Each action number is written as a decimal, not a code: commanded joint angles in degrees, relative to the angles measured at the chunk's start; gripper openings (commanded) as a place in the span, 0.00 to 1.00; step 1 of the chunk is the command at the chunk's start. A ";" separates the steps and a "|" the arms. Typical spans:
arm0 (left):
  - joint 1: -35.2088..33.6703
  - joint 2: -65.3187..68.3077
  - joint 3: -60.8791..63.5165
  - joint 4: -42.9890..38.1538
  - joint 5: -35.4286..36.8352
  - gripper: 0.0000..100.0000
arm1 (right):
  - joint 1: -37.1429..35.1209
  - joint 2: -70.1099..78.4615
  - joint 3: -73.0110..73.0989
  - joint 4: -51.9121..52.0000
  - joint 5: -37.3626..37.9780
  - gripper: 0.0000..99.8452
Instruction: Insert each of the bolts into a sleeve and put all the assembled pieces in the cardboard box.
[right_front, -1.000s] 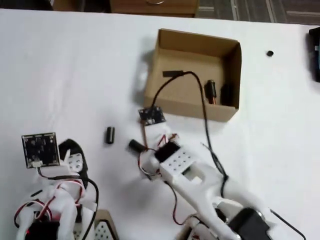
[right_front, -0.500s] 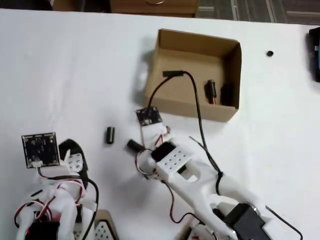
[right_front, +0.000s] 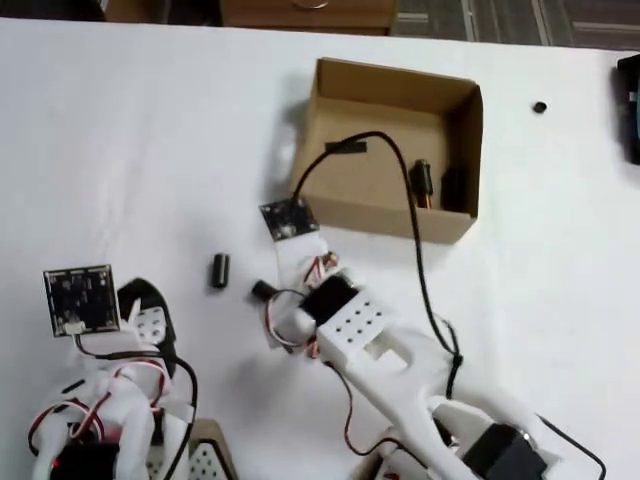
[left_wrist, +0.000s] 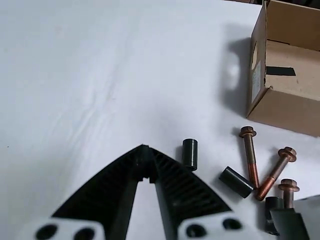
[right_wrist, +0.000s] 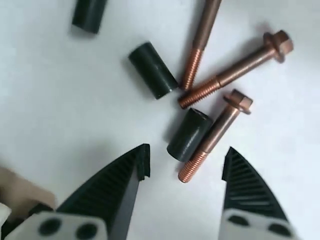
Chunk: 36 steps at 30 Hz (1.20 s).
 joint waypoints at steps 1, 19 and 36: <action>-0.26 -1.23 -0.13 0.09 -0.26 0.02 | -1.98 -2.59 -2.37 0.40 0.18 0.23; -0.26 -1.23 -0.13 0.09 -0.26 0.02 | -2.59 12.53 -2.46 -8.48 0.09 0.23; -0.26 -1.23 -0.13 0.09 -0.26 0.02 | -1.27 21.23 -2.73 -10.07 -4.13 0.23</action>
